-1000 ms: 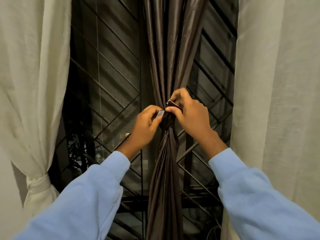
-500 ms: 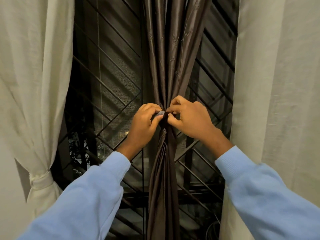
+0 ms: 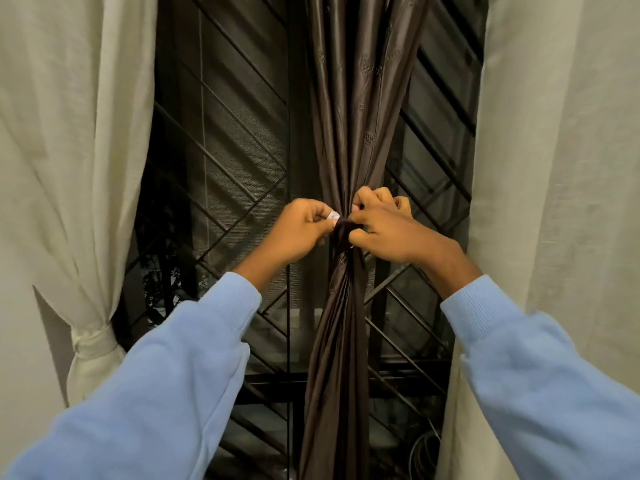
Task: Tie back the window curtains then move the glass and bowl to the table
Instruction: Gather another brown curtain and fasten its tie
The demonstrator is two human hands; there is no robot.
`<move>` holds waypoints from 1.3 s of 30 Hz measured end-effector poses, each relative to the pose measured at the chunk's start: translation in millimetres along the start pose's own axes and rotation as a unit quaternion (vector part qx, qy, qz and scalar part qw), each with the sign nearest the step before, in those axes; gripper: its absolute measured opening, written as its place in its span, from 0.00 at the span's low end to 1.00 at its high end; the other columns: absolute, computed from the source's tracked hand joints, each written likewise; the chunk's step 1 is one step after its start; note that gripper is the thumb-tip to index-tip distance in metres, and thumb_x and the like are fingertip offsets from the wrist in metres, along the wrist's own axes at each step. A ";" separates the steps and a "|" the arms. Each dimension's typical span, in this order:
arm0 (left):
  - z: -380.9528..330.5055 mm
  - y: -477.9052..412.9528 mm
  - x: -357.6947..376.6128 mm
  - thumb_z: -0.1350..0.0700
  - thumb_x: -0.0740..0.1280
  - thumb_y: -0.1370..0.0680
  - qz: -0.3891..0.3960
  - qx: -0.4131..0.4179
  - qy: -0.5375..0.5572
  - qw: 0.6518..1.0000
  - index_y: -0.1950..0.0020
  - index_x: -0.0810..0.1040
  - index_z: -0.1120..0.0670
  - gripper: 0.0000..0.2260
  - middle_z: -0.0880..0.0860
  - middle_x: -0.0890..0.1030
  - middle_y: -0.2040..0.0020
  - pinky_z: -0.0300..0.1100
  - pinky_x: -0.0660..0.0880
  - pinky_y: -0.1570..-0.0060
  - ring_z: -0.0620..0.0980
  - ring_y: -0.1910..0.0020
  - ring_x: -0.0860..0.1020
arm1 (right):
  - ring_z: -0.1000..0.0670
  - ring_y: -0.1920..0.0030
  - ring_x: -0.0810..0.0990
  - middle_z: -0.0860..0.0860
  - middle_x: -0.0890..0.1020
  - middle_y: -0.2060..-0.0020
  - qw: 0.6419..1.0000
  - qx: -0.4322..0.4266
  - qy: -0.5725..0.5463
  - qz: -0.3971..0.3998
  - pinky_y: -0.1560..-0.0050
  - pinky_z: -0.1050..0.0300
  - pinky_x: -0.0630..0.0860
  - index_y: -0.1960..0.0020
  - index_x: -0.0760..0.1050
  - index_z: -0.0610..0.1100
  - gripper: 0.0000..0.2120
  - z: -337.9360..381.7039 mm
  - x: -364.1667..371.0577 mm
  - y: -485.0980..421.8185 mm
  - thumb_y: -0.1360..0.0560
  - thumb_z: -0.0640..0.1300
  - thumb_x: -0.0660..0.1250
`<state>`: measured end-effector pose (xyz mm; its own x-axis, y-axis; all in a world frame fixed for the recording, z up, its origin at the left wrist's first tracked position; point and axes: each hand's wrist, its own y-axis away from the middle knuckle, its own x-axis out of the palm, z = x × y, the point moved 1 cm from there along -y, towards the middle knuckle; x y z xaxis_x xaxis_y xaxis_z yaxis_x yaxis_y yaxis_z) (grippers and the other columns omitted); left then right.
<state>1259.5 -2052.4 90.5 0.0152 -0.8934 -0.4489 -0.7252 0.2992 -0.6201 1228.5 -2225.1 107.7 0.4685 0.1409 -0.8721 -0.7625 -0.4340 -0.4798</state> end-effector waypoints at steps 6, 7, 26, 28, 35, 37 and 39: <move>-1.3 -2.7 5.3 0.65 0.67 0.24 -0.057 -0.016 0.017 0.998 0.55 0.81 0.63 0.04 0.58 0.81 0.65 0.39 0.73 0.68 0.48 0.69 0.76 | 0.50 0.43 0.63 0.53 0.66 0.48 0.997 0.055 -0.032 0.043 0.46 0.51 0.56 0.64 0.71 0.54 0.14 4.8 -11.8 -6.2 0.20 0.49 0.57; 0.7 -1.6 7.2 0.65 0.66 0.24 -0.067 -0.020 0.016 0.997 0.54 0.81 0.62 0.04 0.55 0.80 0.68 0.37 0.71 0.71 0.44 0.72 0.75 | 0.50 0.43 0.64 0.53 0.66 0.48 0.998 0.056 -0.013 0.032 0.47 0.50 0.56 0.61 0.74 0.54 0.12 3.0 -9.2 -6.0 0.21 0.50 0.59; 12.8 -19.9 12.2 0.64 0.65 0.23 -0.018 -0.083 0.006 0.996 0.51 0.79 0.63 0.04 0.55 0.76 0.67 0.33 0.68 0.69 0.39 0.73 0.71 | 0.48 0.64 0.86 0.41 0.84 0.54 0.332 0.353 -0.839 -0.248 0.65 0.57 0.83 0.41 0.77 0.36 0.10 65.6 75.9 22.2 0.21 0.37 0.66; 12.3 -20.0 9.5 0.64 0.66 0.24 -0.016 -0.082 0.003 0.996 0.52 0.79 0.64 0.04 0.60 0.78 0.64 0.38 0.70 0.65 0.46 0.69 0.73 | 0.52 0.67 0.85 0.45 0.83 0.55 0.289 0.360 -0.860 -0.219 0.70 0.60 0.80 0.41 0.78 0.38 0.10 69.8 72.6 19.6 0.23 0.39 0.69; 12.6 -16.6 5.7 0.64 0.70 0.26 -0.047 -0.020 -0.027 0.998 0.58 0.81 0.56 0.03 0.54 0.82 0.66 0.44 0.78 0.70 0.51 0.73 0.79 | 0.57 0.68 0.83 0.53 0.83 0.67 0.259 0.316 -0.899 -0.155 0.71 0.65 0.76 0.55 0.78 0.44 0.06 72.7 81.2 19.7 0.21 0.45 0.67; 13.2 -16.9 3.7 0.65 0.71 0.28 -0.041 -0.021 -0.039 0.998 0.60 0.81 0.54 0.06 0.54 0.82 0.68 0.43 0.77 0.70 0.50 0.75 0.78 | 0.58 0.69 0.83 0.54 0.82 0.69 0.230 0.296 -0.917 -0.135 0.70 0.64 0.77 0.58 0.77 0.45 0.08 71.5 86.0 20.6 0.20 0.46 0.65; 9.1 -16.2 0.8 0.67 0.72 0.29 -0.015 -0.028 -0.024 0.999 0.62 0.80 0.55 0.07 0.54 0.80 0.69 0.40 0.76 0.73 0.48 0.77 0.77 | 0.59 0.71 0.81 0.55 0.82 0.69 0.222 0.298 -0.920 -0.122 0.70 0.64 0.78 0.57 0.78 0.46 0.08 69.1 88.7 19.0 0.21 0.46 0.65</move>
<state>1277.6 -2054.9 94.4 0.0693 -0.8845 -0.4614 -0.7611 0.2522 -0.5976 1224.8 -2159.4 14.5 -0.0299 0.4591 0.8879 -0.9952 -0.0967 0.0165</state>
